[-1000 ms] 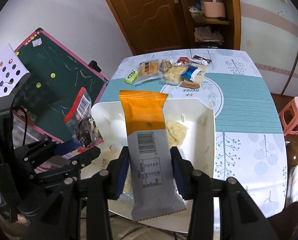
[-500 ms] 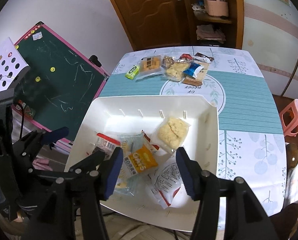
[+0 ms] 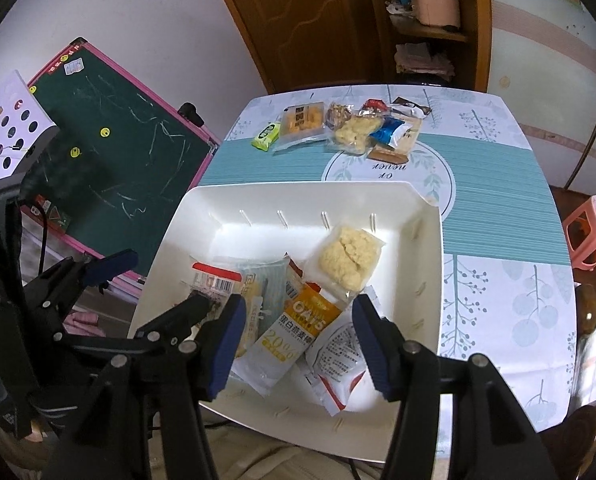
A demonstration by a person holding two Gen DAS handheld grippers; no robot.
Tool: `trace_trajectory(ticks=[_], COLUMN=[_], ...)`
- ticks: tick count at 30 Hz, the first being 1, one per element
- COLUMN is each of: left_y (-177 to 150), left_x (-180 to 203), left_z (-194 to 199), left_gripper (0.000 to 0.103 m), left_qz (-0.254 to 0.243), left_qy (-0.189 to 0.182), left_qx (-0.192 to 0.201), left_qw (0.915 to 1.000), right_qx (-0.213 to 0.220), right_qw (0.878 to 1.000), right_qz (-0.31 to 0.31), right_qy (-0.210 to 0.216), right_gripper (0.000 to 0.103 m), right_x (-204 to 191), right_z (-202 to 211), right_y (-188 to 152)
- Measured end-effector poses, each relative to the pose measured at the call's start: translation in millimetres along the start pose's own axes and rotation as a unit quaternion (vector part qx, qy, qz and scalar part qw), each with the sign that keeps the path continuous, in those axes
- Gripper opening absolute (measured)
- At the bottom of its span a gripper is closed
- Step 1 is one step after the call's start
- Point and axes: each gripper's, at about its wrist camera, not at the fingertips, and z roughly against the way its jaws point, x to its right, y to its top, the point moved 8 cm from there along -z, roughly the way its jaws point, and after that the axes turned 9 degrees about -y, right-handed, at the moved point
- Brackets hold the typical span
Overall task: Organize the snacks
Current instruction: 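Carry both packets to the white tray and open both tools, then move both tools forward over the remaining snack pile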
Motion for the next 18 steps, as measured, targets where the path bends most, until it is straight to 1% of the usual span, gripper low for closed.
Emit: trace_trajectory(ticks=[12, 18], left_y=[0, -2], left_x=[-1, 0], left_z=[0, -7], left_gripper=[0.090, 0.090], left_qz=[0.001, 0.004], left_qy=[0.000, -0.002], left_qx=[0.000, -0.005], left_qw=[1.0000, 1.0000], right_qx=[-0.011, -0.016], right_qw=[1.000, 1.000], right_qz=[0.000, 0.000], right_qy=[0.002, 0.003], right_gripper=[0.056, 0.056], right_x=[-1, -1], right_z=[-7, -11], right_y=[-1, -1])
